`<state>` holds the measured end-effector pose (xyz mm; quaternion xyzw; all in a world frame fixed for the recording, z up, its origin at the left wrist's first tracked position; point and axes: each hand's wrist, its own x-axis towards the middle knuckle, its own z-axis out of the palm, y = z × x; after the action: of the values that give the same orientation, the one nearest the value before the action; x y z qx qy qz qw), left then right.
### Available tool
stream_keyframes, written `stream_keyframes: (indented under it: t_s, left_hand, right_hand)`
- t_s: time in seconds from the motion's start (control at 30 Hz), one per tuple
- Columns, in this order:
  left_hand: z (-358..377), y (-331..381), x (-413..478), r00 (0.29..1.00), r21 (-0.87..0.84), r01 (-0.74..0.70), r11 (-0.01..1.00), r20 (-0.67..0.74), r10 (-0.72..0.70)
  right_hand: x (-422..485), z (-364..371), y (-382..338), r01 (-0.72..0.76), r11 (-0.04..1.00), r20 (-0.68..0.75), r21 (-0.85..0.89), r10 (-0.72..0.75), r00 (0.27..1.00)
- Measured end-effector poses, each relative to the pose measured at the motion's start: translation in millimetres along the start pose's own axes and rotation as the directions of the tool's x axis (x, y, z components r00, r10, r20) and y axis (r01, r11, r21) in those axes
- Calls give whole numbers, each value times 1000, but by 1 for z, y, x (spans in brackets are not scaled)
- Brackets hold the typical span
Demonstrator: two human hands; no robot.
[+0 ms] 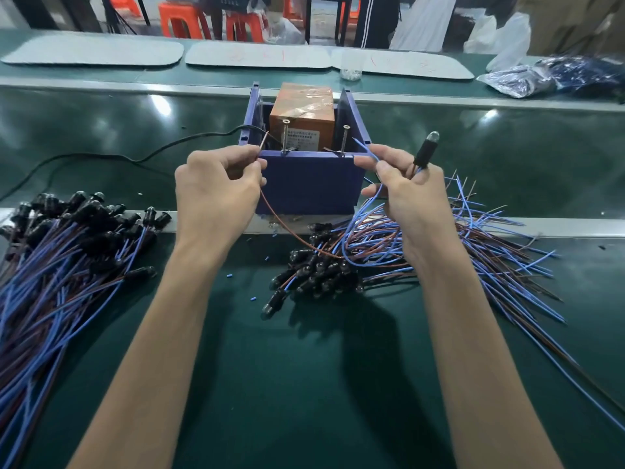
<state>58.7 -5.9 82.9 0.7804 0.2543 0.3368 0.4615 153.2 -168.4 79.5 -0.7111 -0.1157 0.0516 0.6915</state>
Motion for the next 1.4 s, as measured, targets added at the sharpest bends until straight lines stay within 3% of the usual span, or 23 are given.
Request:
stream_keyframes:
  t_s: [0.3, 1.03, 1.4]
  left_hand:
    - [1, -1, 0, 1000, -15, 8, 1000, 21, -7]
    - [-4, 2, 0, 999, -15, 24, 1000, 30, -24]
    - [1, -3, 0, 993, -148, 99, 984, 86, -87]
  right_hand:
    - [-1, 0, 0, -4, 1000, 73, 6, 4, 997]
    - [-5, -1, -7, -29, 1000, 86, -1, 29, 996]
    - [-5, -1, -7, -20, 1000, 88, -6, 20, 996]
